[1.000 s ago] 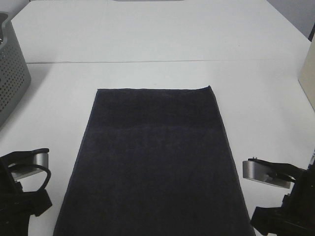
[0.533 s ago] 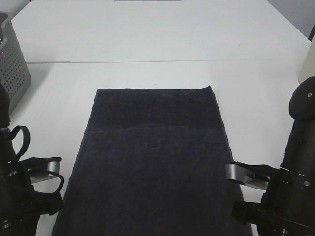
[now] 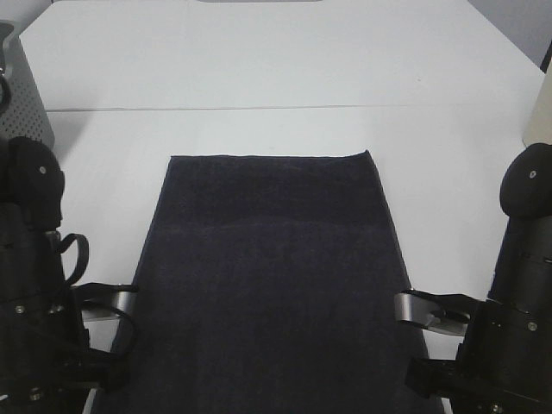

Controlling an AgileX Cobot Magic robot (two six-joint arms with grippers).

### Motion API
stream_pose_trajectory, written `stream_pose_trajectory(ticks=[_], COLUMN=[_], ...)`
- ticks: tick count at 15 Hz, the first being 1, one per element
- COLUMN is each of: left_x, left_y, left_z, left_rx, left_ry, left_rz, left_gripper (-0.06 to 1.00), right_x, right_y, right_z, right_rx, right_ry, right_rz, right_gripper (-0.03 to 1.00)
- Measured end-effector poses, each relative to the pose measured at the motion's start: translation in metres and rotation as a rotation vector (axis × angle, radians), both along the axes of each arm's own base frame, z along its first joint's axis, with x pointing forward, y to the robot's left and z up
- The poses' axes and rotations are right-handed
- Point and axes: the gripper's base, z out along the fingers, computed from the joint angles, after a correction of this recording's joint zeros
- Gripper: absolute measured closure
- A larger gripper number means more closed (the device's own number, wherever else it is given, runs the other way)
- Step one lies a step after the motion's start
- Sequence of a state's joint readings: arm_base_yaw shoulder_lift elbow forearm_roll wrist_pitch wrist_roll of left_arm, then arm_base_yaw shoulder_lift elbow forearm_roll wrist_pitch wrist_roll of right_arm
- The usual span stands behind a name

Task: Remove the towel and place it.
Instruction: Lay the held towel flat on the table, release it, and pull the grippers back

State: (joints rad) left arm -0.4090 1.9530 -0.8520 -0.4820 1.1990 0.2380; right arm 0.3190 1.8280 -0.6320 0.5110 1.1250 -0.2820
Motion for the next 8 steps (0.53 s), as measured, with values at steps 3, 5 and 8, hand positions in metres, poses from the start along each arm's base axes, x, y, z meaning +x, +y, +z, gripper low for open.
stream_pose_trajectory(ticks=[3,5,8], left_x=[0.001,0.002,-0.01], left_y=[-0.017,-0.021,-0.038], left_z=[0.002,0.004,0.005], left_rx=[0.005,0.011,0.021], left_ry=[-0.048,-0.063,-0.073], left_rz=[-0.108,-0.133,-0.222], left_gripper=[0.94,0.94,0.94], right_x=[0.001,0.001,0.001], right_y=[-0.003,-0.003,-0.003], right_z=[0.0,0.0,0.0], right_rx=[0.005,0.008,0.028], right_ry=[-0.006,-0.007,-0.017], right_rz=[0.016,0.019,0.039], right_gripper=[0.96,0.96,0.96])
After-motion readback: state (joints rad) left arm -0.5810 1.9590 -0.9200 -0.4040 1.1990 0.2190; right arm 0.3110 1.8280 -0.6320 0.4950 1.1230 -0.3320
